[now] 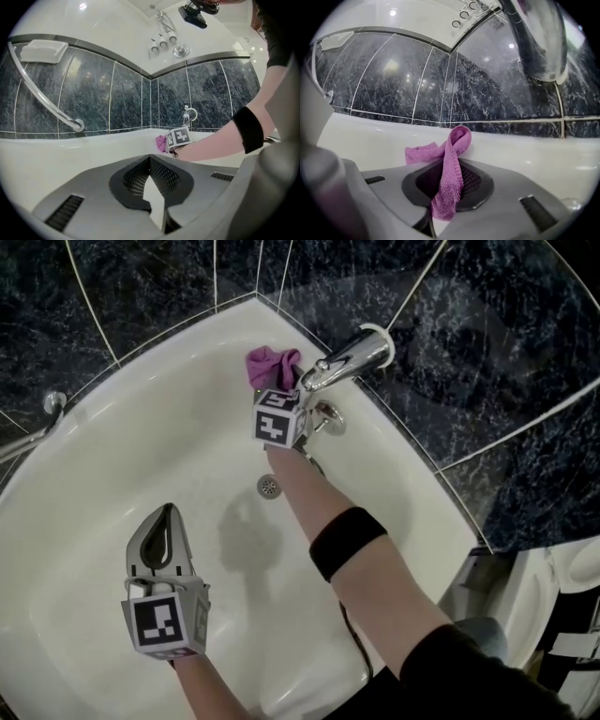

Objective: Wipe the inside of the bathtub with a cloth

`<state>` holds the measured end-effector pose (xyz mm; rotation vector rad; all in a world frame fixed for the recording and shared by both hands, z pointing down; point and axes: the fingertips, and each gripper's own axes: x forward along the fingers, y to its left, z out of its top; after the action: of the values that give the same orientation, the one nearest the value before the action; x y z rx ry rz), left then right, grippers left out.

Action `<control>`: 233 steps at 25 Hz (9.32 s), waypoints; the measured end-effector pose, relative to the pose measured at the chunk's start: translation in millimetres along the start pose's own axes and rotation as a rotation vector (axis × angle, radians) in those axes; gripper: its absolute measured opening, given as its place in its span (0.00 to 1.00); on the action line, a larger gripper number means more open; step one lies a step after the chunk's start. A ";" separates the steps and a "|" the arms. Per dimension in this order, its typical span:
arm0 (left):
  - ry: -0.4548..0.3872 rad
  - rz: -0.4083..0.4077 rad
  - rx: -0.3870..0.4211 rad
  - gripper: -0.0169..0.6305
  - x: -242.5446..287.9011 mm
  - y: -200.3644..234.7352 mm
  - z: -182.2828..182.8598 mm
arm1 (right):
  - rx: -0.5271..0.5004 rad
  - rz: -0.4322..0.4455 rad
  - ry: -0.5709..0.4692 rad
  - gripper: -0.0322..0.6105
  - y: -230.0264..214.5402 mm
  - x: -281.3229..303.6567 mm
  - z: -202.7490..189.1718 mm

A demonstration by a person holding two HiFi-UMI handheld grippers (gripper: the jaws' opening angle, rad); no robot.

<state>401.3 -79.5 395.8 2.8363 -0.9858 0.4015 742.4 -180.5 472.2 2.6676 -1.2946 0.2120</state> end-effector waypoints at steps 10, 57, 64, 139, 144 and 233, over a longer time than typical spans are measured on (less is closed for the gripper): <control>-0.012 0.009 -0.010 0.02 -0.6 3.8 2.5 | -0.211 0.604 -0.065 0.17 207.1 -71.7 -29.6; -0.018 -0.003 -0.004 0.02 -0.1 -0.1 6.1 | 0.060 -0.100 0.232 0.15 -26.1 -47.3 -126.8; -0.023 -0.004 -0.011 0.02 -0.1 -0.9 7.0 | -0.020 0.124 0.222 0.15 38.9 -45.5 -124.9; 0.025 -0.041 0.015 0.02 7.0 -14.5 -0.7 | -0.671 0.596 0.896 0.16 39.8 -111.9 -277.5; 0.021 -0.076 0.057 0.02 10.4 -16.1 -5.2 | -0.790 0.814 0.801 0.16 42.5 -169.3 -217.5; 0.002 -0.220 0.070 0.02 45.1 -101.3 1.4 | -2.039 1.153 0.489 0.15 -52.2 -215.0 -93.1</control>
<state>498.6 -27.2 405.4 2.9635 -0.6604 0.4220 646.7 35.4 515.4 0.1122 -1.2914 -0.2373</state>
